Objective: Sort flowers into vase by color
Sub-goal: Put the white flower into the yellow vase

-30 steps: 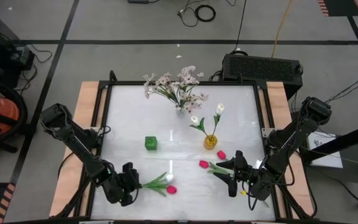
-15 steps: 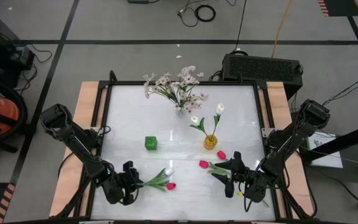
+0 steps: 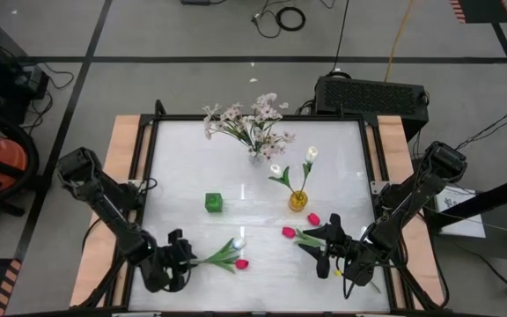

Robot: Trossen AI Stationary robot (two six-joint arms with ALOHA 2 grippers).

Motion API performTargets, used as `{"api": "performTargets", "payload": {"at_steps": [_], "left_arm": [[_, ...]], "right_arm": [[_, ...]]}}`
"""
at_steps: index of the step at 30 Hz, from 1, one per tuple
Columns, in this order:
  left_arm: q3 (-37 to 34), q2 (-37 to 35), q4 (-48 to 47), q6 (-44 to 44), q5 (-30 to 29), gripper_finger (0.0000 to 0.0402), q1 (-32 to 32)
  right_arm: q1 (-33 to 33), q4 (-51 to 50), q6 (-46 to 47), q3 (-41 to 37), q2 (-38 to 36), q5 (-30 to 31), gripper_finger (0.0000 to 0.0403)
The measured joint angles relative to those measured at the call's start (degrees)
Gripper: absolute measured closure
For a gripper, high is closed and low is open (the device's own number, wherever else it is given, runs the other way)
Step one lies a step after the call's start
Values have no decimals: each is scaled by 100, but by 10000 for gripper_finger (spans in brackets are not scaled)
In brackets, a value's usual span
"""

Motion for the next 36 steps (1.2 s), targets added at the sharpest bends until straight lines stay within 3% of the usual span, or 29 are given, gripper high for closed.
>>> {"api": "performTargets", "payload": {"at_steps": [7, 15, 20, 26, 36], "left_arm": [[-62, 0, -291, -567, -239, 220, -209], [-316, 190, 543, -547, -317, 217, -269], [-339, 443, 526, -549, -516, 259, -267], [-326, 303, 550, -340, -777, 380, -267], [-323, -685, 524, 379, -1360, 396, -217]], "right_arm": [[-78, -2, -58, 0, 0, 2, 195], [-265, -4, -304, 0, 0, -7, 195], [-373, -1, -313, 0, -2, -167, 195], [-372, -2, -321, -1, -4, -185, 195], [-445, 326, -308, 0, -4, -59, 195]]}}
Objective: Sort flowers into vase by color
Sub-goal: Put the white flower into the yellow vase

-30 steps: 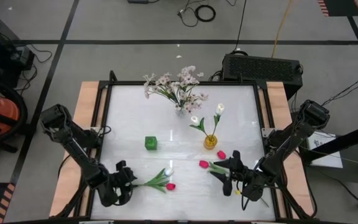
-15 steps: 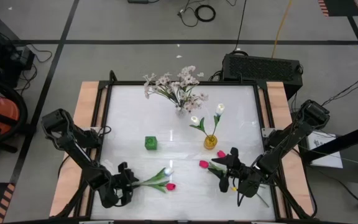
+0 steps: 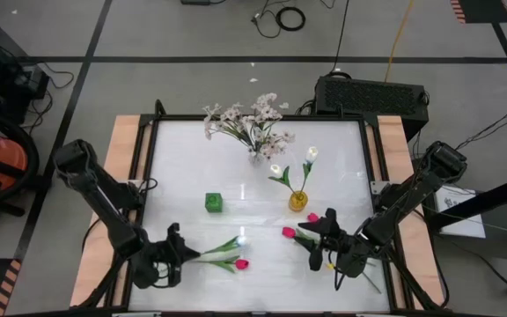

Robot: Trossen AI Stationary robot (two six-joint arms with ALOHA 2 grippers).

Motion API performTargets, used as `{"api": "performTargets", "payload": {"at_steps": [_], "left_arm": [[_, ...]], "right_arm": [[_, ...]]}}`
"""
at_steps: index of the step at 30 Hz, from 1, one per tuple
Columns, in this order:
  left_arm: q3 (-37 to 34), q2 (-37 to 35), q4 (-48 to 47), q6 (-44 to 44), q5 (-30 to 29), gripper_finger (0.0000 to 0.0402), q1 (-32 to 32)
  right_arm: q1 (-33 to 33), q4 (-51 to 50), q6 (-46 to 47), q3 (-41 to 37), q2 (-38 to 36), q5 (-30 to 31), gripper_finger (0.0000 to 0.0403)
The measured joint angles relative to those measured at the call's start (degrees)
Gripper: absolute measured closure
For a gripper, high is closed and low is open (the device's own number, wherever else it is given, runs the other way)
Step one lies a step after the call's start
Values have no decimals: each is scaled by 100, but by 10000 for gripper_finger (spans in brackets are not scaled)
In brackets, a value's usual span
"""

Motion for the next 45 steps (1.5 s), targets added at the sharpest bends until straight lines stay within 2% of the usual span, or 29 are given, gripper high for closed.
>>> {"api": "performTargets", "payload": {"at_steps": [4, 9, 12, 15, 21, 26, 31, 36, 40, 45], "left_arm": [[0, -562, 22, 338, -264, 394, 33], [0, -1072, 267, 1002, -1166, 393, 41], [0, -1207, 1007, 1836, -1476, 392, 141], [1, -1187, 2207, 3036, -1485, 392, 348], [7, -953, 4460, 5238, -845, 392, 969], [7, -687, 5824, 6126, 60, 392, 1584], [9, -366, 6304, 6256, 751, 392, 1982], [9, -63, 6306, 6299, 823, 392, 1998], [9, 11, 6527, 6301, 826, 392, 2000], [9, 9, 6842, 6312, 920, 392, 2009]], "right_arm": [[1, 270, -27, -2, 0, 7, 195], [1, 1019, -415, -1, 0, 234, 195], [1, 1630, -918, -2, 0, 270, 195], [-22, 2454, -1649, -2, 19, 273, 195], [-300, 4627, -3237, 40, 532, -2, 195], [-692, 5333, -3817, 458, 1116, -639, 195], [-1001, 5326, -4442, 1206, 1575, -803, 195], [-1168, 5247, -4879, 1814, 1880, -870, 195], [-1192, 4751, -4898, 1995, 1895, -1173, 195], [-1192, 4673, -4986, 2028, 1877, -1268, 195]]}}
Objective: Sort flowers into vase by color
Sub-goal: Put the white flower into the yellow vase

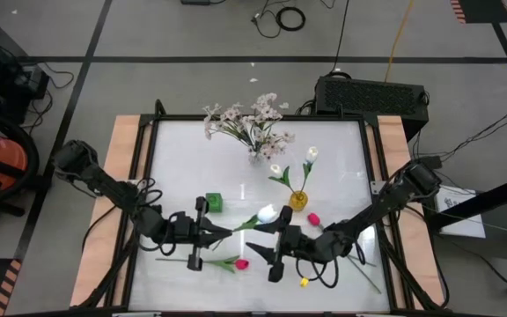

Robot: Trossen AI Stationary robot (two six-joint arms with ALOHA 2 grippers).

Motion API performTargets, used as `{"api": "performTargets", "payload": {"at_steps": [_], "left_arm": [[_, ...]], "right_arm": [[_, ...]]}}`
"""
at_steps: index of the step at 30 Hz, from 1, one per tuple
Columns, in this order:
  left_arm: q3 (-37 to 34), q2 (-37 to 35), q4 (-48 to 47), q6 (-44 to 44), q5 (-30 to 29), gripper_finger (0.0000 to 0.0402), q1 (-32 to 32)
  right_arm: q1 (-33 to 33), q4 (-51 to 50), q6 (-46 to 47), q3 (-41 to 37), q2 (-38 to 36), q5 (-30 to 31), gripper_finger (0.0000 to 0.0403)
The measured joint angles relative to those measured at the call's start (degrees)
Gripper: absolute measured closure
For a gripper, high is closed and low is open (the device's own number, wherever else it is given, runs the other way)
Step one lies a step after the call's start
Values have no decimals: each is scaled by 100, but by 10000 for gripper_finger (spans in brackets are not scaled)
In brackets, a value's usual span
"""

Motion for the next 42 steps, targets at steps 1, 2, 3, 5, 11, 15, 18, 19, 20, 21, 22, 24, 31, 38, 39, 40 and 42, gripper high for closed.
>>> {"api": "performTargets", "payload": {"at_steps": [1, 2, 3, 5, 11, 15, 18, 19, 20, 21, 22, 24, 31, 38, 39, 40, 42], "left_arm": [[0, 0, 3, 1, 55, 392, 0], [0, 0, 6, 2, 73, 391, 0], [0, 0, 6, 0, 79, 391, 0], [0, 0, 17, -10, 83, 391, -4], [0, 0, -116, -57, 83, 391, -40], [0, 80, -46, -199, 289, 391, -46], [0, 263, 150, -206, 467, 391, -32], [11, 358, 262, -207, 479, 391, -18], [27, 452, 355, -205, 494, 391, 2], [38, 547, 442, -205, 502, 391, 27], [57, 648, 531, -205, 503, 391, 58], [97, 831, 753, -205, 502, 391, 116], [146, 1173, 1147, -206, 543, 391, 262], [146, 1193, 1145, -203, 531, 390, 310], [146, 1193, 1144, -208, 486, 388, 308], [146, 1193, 1143, -247, 416, 383, 303], [146, 1191, 1138, -385, 355, 364, 286]], "right_arm": [[0, -9, -3, 0, -15, -8, 195], [0, -15, -25, 0, -33, -8, 195], [0, -12, -71, 0, -53, -14, 195], [8, -13, -171, 0, -96, -28, 195], [62, 73, -396, 0, -210, -84, 195], [74, 278, -451, 0, -210, -183, 195], [26, 271, -453, 0, -210, -192, 195], [6, 266, -464, 0, -210, -276, 195], [-25, 270, -470, 0, -210, -480, 195], [-58, 277, -458, 0, -210, -709, 195], [-88, 304, -426, 0, -202, -910, 195], [-116, 347, -417, 0, -189, -1039, 195], [-141, 360, -578, 0, -166, -1072, 198], [-188, 391, -487, 0, -166, -1040, 300], [-190, 391, -474, 0, -166, -1026, 326], [-192, 391, -463, 0, -166, -1016, 354], [-163, 386, -507, 0, -173, -1003, 387]]}}
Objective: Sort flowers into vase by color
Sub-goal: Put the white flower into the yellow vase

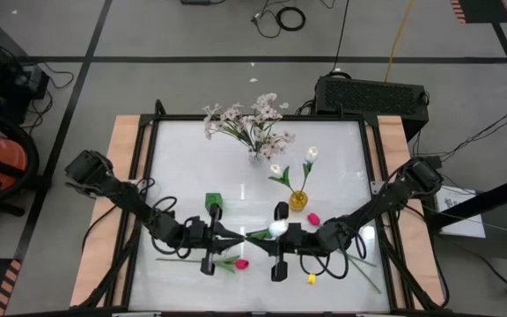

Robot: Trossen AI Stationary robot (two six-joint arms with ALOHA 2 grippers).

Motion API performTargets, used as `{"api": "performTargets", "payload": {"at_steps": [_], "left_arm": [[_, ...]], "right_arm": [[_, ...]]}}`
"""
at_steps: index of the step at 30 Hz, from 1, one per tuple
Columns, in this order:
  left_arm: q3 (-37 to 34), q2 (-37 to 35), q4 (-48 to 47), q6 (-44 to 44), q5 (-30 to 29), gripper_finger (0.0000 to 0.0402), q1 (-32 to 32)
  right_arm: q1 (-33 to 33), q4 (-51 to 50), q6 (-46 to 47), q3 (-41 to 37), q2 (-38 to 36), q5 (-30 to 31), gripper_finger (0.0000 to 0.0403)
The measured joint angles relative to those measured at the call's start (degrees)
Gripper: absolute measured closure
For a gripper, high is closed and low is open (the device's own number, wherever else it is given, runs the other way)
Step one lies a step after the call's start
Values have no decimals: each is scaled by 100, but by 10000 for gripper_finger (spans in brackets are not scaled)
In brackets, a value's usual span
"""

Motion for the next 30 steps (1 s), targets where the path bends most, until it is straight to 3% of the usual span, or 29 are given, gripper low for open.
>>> {"api": "performTargets", "payload": {"at_steps": [5, 9, 13, 20, 25, 30], "left_arm": [[2, -53, -104, -252, -182, 278, -242], [0, -276, -1040, -276, -1134, 213, -675], [-4, -463, -2515, -653, -1980, 186, -1138], [-4, -535, -4871, -2718, -1699, 182, -1487], [-7, -535, -5913, -3835, -1013, 182, -1482], [-7, -534, -6079, -4098, -502, 182, -1562]], "right_arm": [[186, -498, 73, 0, -315, 125, 389], [496, -1900, 147, 0, -976, 1004, 398], [879, -3464, 371, 0, -1742, 2077, 397], [1259, -5939, 1532, 0, -3014, 3496, 400], [925, -7182, 2375, 0, -3303, 3579, 399], [616, -8083, 3156, 0, -3303, 3564, 399]]}}
